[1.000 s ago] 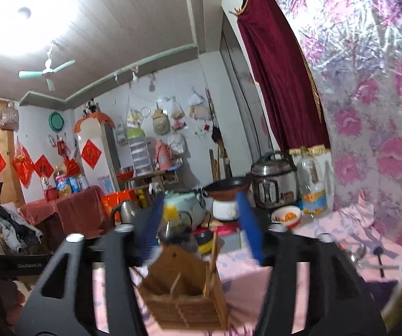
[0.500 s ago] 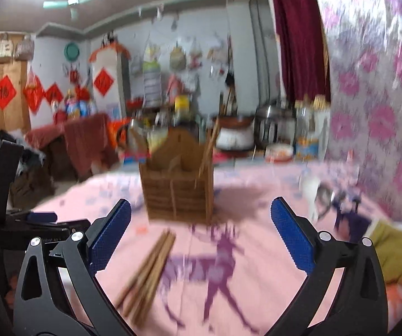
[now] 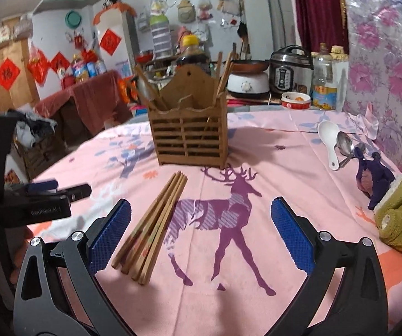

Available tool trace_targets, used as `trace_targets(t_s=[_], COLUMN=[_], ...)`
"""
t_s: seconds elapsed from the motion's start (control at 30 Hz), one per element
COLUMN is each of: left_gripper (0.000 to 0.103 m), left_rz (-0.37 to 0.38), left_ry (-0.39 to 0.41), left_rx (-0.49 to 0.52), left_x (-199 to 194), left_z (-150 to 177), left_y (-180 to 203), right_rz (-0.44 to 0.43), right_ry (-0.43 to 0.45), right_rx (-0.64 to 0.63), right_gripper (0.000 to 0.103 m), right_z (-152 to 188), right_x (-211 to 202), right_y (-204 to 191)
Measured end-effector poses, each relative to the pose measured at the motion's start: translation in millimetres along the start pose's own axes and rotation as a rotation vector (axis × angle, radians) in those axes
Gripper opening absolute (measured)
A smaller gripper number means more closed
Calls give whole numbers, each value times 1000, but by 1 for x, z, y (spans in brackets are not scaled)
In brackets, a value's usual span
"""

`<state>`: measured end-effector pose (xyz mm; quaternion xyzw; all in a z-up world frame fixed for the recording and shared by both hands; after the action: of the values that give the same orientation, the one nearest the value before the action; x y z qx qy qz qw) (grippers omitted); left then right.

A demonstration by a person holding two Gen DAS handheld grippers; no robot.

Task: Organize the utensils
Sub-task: 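Move both tools back down toward the remaining chopsticks on the sheet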

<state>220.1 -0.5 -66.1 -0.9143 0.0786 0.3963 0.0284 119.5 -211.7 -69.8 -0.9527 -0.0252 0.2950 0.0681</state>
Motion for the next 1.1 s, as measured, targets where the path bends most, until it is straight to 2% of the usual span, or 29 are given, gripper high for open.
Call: trace_targets(t_s=[0.33, 0.63, 0.77, 0.93, 1.1], left_gripper=[94, 94, 94, 94, 94], left_rz=[-27, -14, 10, 38, 72], left_ry=[19, -17, -75, -114, -152], left_rx=[44, 29, 36, 78, 163], left_x=[-4, 2, 12, 18, 25], left_z=[-1, -1, 2, 8, 18], left_y=[8, 5, 5, 13, 32], right_rz=[-3, 21, 102, 140, 132], right_ry=[-52, -85, -69, -64, -97], right_rx=[-36, -54, -66, 14, 116], right_gripper=[97, 97, 97, 97, 97], right_z=[5, 6, 3, -3, -4], right_x=[8, 12, 13, 13, 17], right_y=[-10, -12, -5, 17, 38])
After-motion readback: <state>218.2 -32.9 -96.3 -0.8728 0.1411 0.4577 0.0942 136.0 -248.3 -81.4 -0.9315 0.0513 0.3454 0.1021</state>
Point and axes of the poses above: each gripper's, at about its wrist camera, not at the fingertips, and x roughly the way its jaws point, y to its right, z to its underside, the point moved 2 cm from there along x, roughly the way its jaws point, and after that the axes turned 1 degree about -y, right-handed, at the moved point
